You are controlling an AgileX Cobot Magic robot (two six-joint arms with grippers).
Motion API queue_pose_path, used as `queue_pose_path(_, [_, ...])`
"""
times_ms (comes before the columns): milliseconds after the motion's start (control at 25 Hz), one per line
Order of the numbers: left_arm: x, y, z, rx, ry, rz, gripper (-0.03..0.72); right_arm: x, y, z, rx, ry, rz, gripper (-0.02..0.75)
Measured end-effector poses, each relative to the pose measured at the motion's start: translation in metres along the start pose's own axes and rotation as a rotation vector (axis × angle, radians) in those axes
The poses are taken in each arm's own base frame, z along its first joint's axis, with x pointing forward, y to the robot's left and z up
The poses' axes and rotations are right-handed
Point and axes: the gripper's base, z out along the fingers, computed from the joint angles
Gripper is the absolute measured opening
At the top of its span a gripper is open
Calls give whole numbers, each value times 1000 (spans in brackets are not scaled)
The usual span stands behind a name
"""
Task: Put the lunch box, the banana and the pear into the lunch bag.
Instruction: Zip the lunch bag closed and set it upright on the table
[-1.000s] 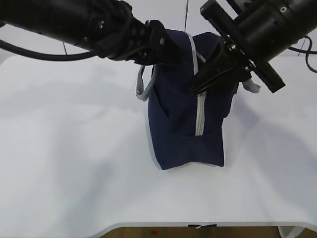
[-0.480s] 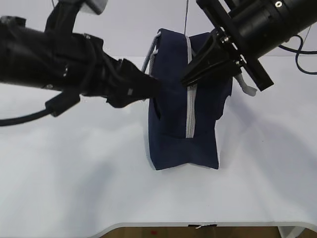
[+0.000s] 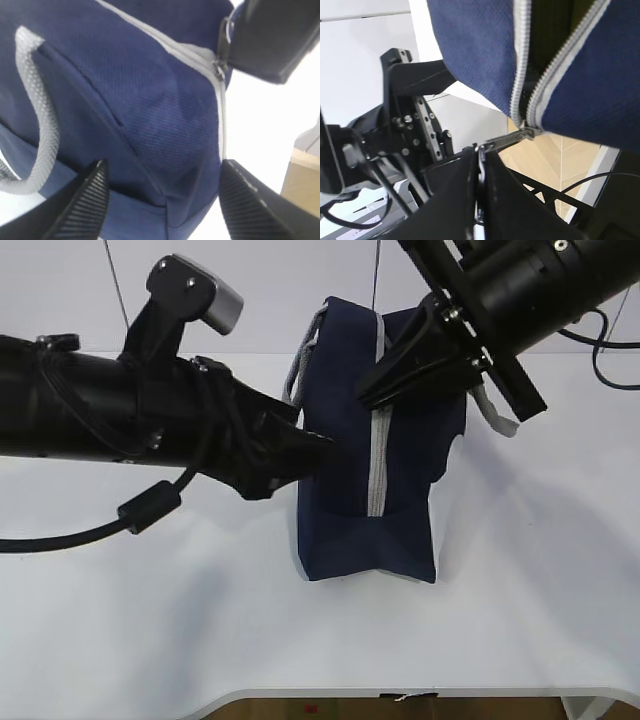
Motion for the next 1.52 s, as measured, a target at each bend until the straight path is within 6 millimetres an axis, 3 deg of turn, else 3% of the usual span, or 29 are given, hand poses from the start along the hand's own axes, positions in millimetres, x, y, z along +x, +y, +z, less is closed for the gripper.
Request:
queue_pose_path(600, [18,2,21,51,41,-8,505,0,2,0,-22,-2,3,6])
queue_pose_path(760, [18,2,21,53,41,-6,391,0,3,0,-28,-1,6,6])
queue_pose_path(920, [19,4,21,37,47,-6,96,0,3,0,-31,-1,6,6])
queue_pose_path(1000, [19,5,21,23,50,-10,23,0,3,0,-35,-1,8,6])
queue_pose_path(1280, [19,6,21,12,53,-17,1,-3,9,-4,-44,-16,-6,6])
queue_pose_path(1520, [18,6,21,13,50,-24,-1,-15,18,-25,-35,-85,-21,6])
